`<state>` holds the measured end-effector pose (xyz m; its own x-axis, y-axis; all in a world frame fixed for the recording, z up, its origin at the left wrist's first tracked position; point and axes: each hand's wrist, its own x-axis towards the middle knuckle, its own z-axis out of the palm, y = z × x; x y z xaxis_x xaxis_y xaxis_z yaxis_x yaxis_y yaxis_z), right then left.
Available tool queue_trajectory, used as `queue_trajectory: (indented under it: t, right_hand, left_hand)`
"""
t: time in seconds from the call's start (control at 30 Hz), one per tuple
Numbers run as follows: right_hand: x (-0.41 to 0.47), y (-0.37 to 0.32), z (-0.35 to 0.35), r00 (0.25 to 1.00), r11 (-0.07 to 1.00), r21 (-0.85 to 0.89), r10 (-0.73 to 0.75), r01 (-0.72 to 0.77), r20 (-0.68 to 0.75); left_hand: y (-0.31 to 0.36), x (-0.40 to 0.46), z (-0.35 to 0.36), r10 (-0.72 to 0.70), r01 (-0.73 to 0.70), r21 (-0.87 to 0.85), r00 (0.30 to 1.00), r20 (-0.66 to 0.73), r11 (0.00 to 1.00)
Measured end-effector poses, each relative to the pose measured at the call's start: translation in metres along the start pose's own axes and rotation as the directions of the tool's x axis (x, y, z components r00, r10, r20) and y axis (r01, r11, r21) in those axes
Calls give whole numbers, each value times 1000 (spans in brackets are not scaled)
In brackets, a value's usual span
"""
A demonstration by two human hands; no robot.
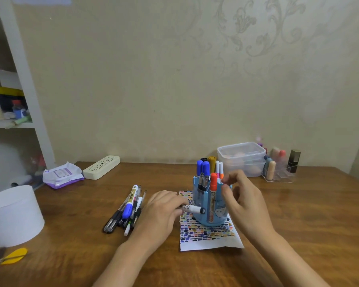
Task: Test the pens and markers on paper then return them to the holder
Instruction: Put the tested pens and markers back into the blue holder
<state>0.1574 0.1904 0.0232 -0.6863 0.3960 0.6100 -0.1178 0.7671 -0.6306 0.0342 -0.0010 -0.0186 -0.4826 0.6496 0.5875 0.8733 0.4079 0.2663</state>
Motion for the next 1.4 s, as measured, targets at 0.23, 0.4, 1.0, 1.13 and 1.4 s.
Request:
queue_trajectory:
  t: [0.23,0.4,1.0,1.13,1.4]
  right_hand:
    - [-4,-8,-4,986,985,104,-143,134,82]
    - [-6,-12,-1,955,976,120,-206,184,214]
    - [5,-17,-14,997,882,471,-46,8,69]
    - [9,-18,-21,1000,835,550,1,0,-1]
    - [21,-7,-37,943,816,574,135,68,-304]
  left_hand:
    - [16,0,-3,28,-43,-145,994,-104,989]
    - [25,-1,-3,15,-38,-217,994,-109,975]
    - [29,-2,-8,-107,91,-246,993,-56,965]
    - [34,-2,-10,-126,124,-283,992,11,951]
    - [35,-2,-8,-81,117,-227,983,162,967]
